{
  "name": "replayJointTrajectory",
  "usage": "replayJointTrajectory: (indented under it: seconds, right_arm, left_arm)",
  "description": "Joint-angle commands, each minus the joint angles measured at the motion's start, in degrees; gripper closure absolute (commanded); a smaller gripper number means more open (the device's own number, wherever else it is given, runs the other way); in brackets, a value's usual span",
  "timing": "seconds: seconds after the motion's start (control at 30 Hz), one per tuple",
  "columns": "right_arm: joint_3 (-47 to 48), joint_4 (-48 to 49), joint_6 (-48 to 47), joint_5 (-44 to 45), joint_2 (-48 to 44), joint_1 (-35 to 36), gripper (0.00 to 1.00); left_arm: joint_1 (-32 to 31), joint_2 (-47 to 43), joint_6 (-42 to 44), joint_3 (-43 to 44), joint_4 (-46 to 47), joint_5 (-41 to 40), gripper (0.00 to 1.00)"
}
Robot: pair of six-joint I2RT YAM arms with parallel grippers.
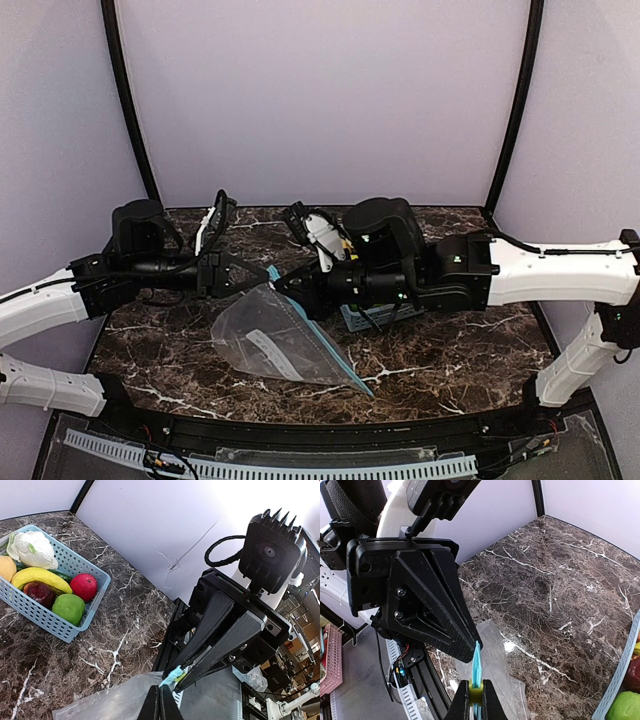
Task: Place the food in the zip-top bag and seal the zipper
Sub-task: Unzip the zipper from the zipper food storage bag.
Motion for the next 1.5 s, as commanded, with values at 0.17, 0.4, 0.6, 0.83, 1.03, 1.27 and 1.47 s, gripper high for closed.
replayJointTrajectory:
  seconds: [0.17, 0.4, 0.6, 0.83, 1.03, 1.27, 1.47]
  right_arm:
    - [-1.98, -2.71, 1.21, 0.10, -0.89, 0.03, 1.00]
    - [-2.59, -2.70, 1.59, 0.77, -0.96, 0.03, 1.00]
    - [-3.13, -2.71, 1.74, 1.48, -1.09, -0.02, 1.00]
    - [-4.22, -2.71, 2.48, 2.28, -1.55, -0.22, 1.00]
    - [-5.22, -2.71, 3.04, 2.41, -1.92, -0.30, 1.00]
    - [-6.18, -2.64, 3.43, 2.63, -2.34, -0.46, 1.00]
    - [-7.13, -2.62, 3.77, 2.30, -2.60, -0.49, 1.00]
  left_arm:
    - [0.90, -2.15, -0.14, -0.73, -1.19, -7.63, 0.99]
    - [1.63, -2.71, -0.34, -0.72, -2.87, -9.39, 0.99]
    - [2.56, -3.08, -0.86, -0.99, -3.97, -11.09, 0.99]
    - [4.52, -3.48, -2.27, -2.27, -4.36, -11.83, 0.99]
    - [5.89, -3.63, -3.02, -2.94, -4.31, -11.42, 0.99]
    - [7.79, -4.10, -3.56, -3.59, -4.66, -11.65, 0.99]
    - [9.36, -4.56, -3.97, -4.15, -4.86, -11.57, 0.99]
